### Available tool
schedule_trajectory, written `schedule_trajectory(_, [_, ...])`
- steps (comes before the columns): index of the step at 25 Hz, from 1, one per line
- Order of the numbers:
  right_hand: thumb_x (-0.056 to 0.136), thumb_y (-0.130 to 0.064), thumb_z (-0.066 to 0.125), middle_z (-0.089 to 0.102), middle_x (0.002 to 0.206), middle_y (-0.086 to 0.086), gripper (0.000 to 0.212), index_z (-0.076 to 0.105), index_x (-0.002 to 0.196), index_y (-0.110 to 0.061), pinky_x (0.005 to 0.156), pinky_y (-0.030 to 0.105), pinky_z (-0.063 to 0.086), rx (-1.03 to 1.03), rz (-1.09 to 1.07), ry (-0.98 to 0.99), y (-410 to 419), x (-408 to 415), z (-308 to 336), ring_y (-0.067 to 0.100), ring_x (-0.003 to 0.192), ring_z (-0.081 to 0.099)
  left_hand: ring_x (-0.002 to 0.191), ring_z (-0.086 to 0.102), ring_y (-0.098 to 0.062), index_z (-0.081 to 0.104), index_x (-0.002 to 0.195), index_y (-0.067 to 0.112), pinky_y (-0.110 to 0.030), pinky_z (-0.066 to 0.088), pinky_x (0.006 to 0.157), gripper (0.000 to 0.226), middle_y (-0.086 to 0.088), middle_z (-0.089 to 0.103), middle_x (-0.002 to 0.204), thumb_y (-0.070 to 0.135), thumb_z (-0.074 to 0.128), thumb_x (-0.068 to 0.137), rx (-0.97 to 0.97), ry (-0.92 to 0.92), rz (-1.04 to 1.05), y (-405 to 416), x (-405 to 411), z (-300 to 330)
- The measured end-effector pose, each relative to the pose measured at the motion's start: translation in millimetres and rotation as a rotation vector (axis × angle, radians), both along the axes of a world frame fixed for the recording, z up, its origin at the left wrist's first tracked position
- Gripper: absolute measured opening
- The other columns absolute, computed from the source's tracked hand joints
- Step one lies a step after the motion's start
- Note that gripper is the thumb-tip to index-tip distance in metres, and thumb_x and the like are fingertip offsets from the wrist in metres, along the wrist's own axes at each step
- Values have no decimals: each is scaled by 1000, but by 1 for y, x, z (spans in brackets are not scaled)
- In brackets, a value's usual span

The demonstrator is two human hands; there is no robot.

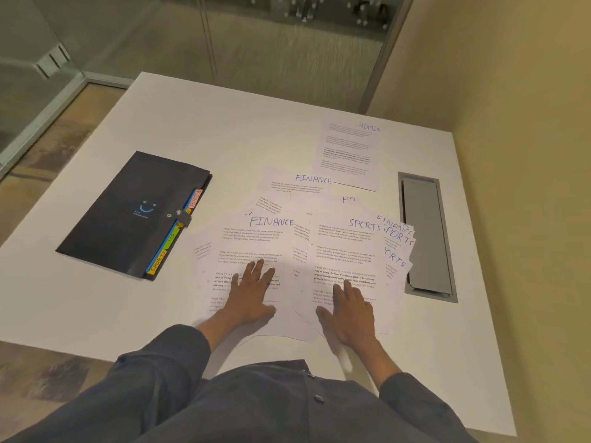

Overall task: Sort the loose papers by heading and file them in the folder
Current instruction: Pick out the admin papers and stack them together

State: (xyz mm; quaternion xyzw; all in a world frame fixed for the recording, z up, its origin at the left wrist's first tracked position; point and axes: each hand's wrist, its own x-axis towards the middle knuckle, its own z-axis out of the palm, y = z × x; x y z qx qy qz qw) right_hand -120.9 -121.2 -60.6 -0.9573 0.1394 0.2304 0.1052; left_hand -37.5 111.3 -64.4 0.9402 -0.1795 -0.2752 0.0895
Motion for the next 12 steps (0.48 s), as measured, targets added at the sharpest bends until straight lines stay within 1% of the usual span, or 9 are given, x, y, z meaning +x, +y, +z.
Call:
schedule_trajectory(1, [90, -66, 33, 25, 160, 6, 71, 35, 145, -20, 113, 50, 30, -16, -4, -26, 0, 2, 1, 29, 144, 27, 148, -12, -24, 6, 154, 25, -53, 1, 117, 93, -2, -13, 162, 51, 60, 83, -30, -6, -2, -3, 1, 1])
schedule_trajectory(2, [89, -65, 33, 38, 152, 6, 66, 43, 136, -19, 109, 48, 35, -25, -4, -67, -1, 5, 1, 28, 137, 38, 149, -11, -23, 8, 154, 24, -52, 1, 117, 90, -2, -11, 162, 50, 59, 84, -65, -15, -3, -6, 3, 3])
schedule_trajectory(3, [89, -63, 34, 49, 140, 4, 61, 48, 128, -18, 104, 45, 39, -18, -4, -119, -2, 8, 4, 26, 127, 47, 149, -10, -23, 10, 154, 23, -52, 1, 117, 88, -2, -9, 162, 49, 58, 85, -100, -22, -3, -11, 7, 5])
schedule_trajectory(4, [90, -59, 38, 56, 130, 2, 55, 52, 122, -17, 99, 42, 41, 7, -1, -180, -4, 12, 8, 25, 119, 53, 149, -9, -23, 11, 154, 22, -51, 1, 117, 86, -3, -7, 162, 48, 57, 86, -131, -27, 4, -15, 11, 7])
schedule_trajectory(5, [92, -53, 42, 59, 125, 1, 49, 54, 122, -16, 96, 40, 41, 49, 6, -244, -5, 17, 12, 25, 115, 56, 149, -8, -23, 12, 154, 21, -51, 1, 117, 84, -3, -5, 162, 47, 57, 87, -153, -31, 12, -20, 16, 9])
schedule_trajectory(7, [94, -46, 44, 61, 126, 0, 48, 57, 128, -15, 95, 36, 42, 146, 10, -332, -10, 30, 21, 24, 114, 59, 149, -5, -22, 13, 154, 21, -51, 2, 118, 82, -4, -2, 162, 47, 56, 89, -169, -42, 16, -30, 31, 9])
schedule_trajectory(9, [95, -43, 45, 64, 127, 0, 47, 57, 132, -17, 95, 36, 42, 211, -15, -369, -17, 49, 26, 23, 114, 60, 149, -3, -22, 14, 153, 21, -50, 4, 118, 80, -5, 0, 162, 47, 55, 90, -165, -60, 13, -38, 48, 8])
schedule_trajectory(12, [98, -35, 51, 68, 119, -6, 36, 59, 131, -23, 93, 33, 44, 247, -74, -396, -39, 91, 28, 18, 107, 64, 149, 2, -24, 18, 152, 19, -51, 8, 117, 76, -8, 6, 161, 47, 53, 91, -154, -106, 1, -53, 80, 5])
